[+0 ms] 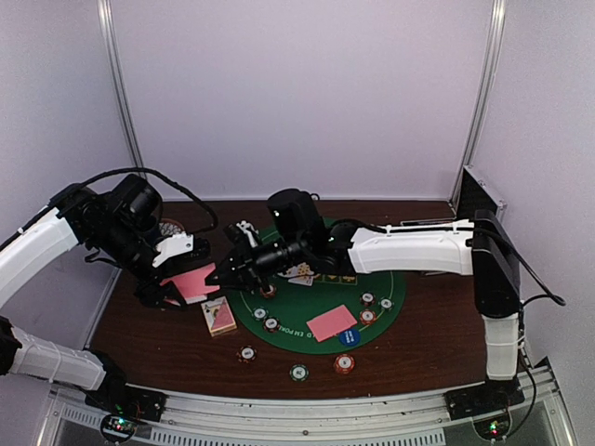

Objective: Distribute texas hold em gaming equipment

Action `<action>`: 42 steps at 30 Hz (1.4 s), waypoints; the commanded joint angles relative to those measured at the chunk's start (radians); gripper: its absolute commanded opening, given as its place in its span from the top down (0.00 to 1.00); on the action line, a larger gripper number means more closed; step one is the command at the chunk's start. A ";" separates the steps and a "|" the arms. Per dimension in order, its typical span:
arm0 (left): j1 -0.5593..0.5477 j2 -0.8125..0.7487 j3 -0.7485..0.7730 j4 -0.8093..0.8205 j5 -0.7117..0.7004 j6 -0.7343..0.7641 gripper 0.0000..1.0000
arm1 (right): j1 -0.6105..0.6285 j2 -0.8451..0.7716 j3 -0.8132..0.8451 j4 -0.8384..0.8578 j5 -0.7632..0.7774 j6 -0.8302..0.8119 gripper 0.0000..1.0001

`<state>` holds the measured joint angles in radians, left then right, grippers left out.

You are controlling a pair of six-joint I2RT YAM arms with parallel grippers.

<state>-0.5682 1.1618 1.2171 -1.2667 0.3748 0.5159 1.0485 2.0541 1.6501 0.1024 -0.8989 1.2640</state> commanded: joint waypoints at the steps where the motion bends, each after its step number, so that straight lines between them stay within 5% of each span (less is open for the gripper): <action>1: 0.005 -0.009 0.000 0.011 0.016 -0.007 1.00 | -0.014 -0.055 -0.011 -0.019 -0.008 -0.013 0.98; 18: 0.005 0.000 0.003 0.011 0.013 -0.002 1.00 | -0.110 -0.145 -0.085 -0.186 -0.013 -0.120 1.00; 22: 0.005 -0.001 0.000 0.011 0.010 -0.001 1.00 | -0.167 -0.161 -0.055 -0.340 0.004 -0.229 1.00; 27: 0.006 -0.005 0.002 0.006 0.008 -0.003 1.00 | -0.236 -0.123 0.116 -0.737 0.085 -0.496 1.00; 36: 0.005 -0.010 0.007 0.000 0.007 -0.002 1.00 | -0.269 0.172 0.690 -1.457 0.531 -0.883 1.00; 42: 0.005 -0.008 0.009 0.000 0.004 -0.002 1.00 | -0.268 0.253 0.832 -1.538 0.840 -0.969 1.00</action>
<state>-0.5682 1.1625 1.2171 -1.2762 0.3706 0.5159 0.7769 2.2883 2.4390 -1.2690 -0.3511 0.4149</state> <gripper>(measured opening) 0.675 0.023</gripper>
